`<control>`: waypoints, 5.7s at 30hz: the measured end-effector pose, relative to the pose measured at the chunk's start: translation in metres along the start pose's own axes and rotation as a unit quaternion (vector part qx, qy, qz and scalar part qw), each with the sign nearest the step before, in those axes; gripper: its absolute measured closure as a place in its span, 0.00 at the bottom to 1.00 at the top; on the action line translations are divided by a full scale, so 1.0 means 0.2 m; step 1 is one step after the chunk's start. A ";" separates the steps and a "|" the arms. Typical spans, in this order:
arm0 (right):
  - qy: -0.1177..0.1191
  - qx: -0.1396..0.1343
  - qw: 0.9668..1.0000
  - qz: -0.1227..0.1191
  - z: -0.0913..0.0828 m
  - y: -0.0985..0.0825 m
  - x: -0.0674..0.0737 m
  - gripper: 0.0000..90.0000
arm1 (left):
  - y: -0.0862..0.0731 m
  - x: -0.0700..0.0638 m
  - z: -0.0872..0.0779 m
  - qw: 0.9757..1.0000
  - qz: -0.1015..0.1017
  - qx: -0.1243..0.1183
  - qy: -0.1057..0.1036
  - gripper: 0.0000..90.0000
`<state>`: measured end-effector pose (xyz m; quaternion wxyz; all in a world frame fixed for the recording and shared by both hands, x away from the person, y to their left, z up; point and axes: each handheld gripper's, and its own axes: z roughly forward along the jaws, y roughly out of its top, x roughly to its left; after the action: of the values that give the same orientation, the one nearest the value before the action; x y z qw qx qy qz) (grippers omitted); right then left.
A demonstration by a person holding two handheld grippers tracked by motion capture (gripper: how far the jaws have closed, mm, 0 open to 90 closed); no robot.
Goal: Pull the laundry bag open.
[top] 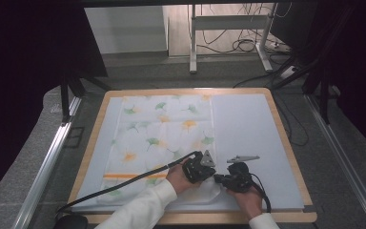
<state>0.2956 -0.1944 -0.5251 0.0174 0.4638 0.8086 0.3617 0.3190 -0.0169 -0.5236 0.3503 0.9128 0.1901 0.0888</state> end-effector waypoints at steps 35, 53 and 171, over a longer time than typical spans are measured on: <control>0.018 -0.003 1.000 0.012 0.00 0.00 -0.03 0.99 | -0.05 0.00 -0.06 1.000 0.010 0.015 0.018 1.00; 0.018 -0.003 1.000 0.008 0.00 0.00 -0.03 0.99 | -0.05 0.01 -0.05 1.000 0.004 0.014 0.019 1.00; 0.004 -0.013 1.000 -0.001 0.03 0.04 -0.03 0.99 | -0.42 0.18 -0.38 0.994 -0.095 0.035 0.040 1.00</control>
<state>0.3065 -0.1934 -0.5265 0.0209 0.4616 0.8040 0.3742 0.3059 0.1018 -0.5234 0.3170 0.8981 0.2931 0.0842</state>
